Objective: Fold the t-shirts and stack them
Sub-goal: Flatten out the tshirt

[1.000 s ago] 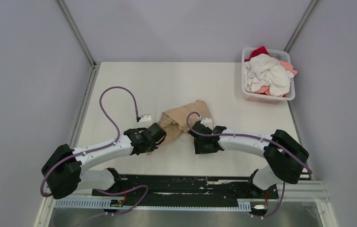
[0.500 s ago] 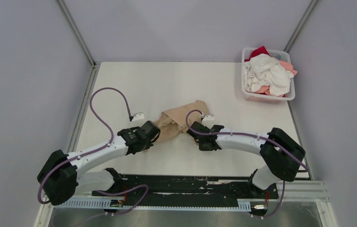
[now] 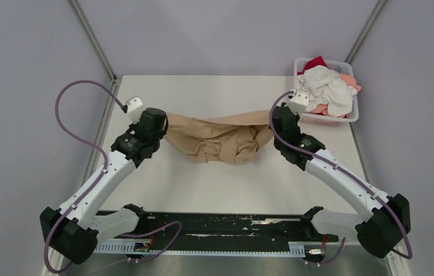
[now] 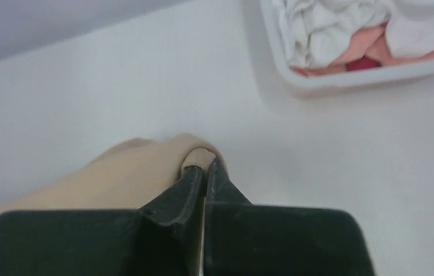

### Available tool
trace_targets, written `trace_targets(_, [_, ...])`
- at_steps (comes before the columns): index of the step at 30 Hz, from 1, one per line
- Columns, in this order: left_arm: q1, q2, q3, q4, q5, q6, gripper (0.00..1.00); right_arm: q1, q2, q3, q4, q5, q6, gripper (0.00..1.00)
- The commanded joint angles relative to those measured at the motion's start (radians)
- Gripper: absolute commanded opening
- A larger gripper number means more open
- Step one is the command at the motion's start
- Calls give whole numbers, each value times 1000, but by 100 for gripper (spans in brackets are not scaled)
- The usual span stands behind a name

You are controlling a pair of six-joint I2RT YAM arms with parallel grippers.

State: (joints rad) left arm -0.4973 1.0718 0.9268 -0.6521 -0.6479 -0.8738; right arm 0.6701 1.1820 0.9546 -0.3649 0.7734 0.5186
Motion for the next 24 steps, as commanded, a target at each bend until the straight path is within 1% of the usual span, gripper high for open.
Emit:
trace_targets(1, [57,3,186,42,-155,141,0,-69,-57,103,299,33,-267,0])
trace_targets(2, [62,3,252,33,-168,163,0,-79,-69,126,332,4,-304,0])
trace_targets(3, [64,-6,280,32,-185,178,0,-84,-80,150,348,-25,-333,0])
trace_targets(6, [65,-48,404,72,-192,265,0,-86,-128,226,356,-81,-405,0])
trace_targets(8, [65,-102,445,126,-164,329,0,-86,-173,271,355,-134,-438,0])
trace_targets(10, [64,-165,467,180,-106,387,0,-85,-229,308,356,-219,-463,0])
trace_targets(13, [65,-280,486,248,73,449,0,-86,-300,380,335,-362,-479,0])
trace_targets(14, [64,-302,489,274,165,469,0,-84,-317,407,305,-412,-478,0])
trace_targets(16, [65,-350,528,273,261,495,0,-84,-345,465,257,-502,-462,0])
trace_targets(19, [65,-376,657,231,343,508,0,-84,-373,554,200,-626,-443,0])
trace_targets(24, [64,-359,868,163,576,523,0,-86,-389,715,115,-829,-403,0])
